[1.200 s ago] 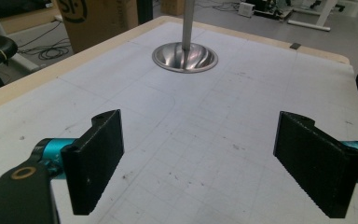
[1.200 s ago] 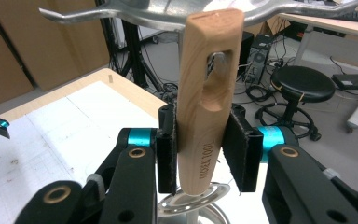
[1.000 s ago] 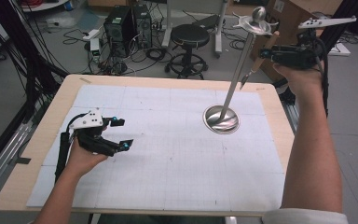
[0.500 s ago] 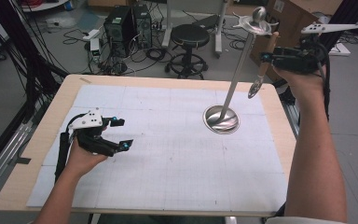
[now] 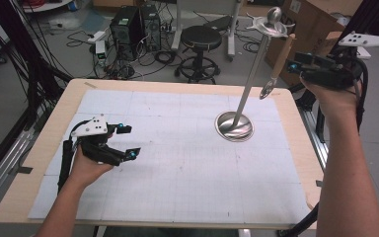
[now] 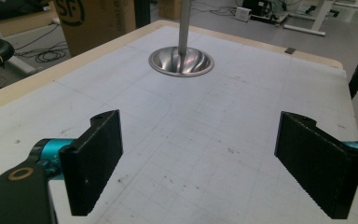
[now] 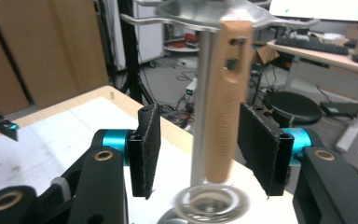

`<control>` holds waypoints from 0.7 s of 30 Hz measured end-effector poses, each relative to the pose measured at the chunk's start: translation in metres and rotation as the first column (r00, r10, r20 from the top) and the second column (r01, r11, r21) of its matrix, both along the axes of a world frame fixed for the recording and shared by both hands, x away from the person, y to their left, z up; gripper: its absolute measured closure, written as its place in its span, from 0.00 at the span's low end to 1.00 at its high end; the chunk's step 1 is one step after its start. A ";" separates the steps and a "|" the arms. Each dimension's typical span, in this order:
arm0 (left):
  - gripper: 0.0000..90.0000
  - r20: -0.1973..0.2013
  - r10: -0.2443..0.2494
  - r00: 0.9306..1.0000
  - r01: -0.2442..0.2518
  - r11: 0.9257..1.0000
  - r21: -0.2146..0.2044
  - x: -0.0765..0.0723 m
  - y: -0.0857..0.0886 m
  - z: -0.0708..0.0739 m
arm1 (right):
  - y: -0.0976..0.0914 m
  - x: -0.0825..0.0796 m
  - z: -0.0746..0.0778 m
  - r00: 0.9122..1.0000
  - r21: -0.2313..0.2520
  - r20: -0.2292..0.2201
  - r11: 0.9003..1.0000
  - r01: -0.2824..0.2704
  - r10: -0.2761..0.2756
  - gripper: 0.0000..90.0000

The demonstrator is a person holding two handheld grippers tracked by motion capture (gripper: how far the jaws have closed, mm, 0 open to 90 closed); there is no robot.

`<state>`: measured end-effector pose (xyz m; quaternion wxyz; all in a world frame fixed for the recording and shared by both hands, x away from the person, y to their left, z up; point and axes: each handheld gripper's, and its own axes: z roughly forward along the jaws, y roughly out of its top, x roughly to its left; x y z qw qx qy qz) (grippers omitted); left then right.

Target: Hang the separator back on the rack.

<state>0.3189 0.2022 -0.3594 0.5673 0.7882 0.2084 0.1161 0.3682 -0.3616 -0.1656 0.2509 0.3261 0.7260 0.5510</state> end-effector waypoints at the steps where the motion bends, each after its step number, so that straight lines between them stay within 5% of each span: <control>1: 0.18 0.002 -0.001 1.000 0.001 1.000 0.002 0.000 0.000 0.000 | 0.001 -0.002 0.000 1.000 0.003 0.008 1.000 -0.009 0.009 0.54; 21: 0.14 0.000 -0.014 1.000 0.014 1.000 -0.011 -0.002 0.003 0.002 | 0.044 -0.028 -0.030 0.984 -0.049 0.047 0.984 -0.169 0.172 0.46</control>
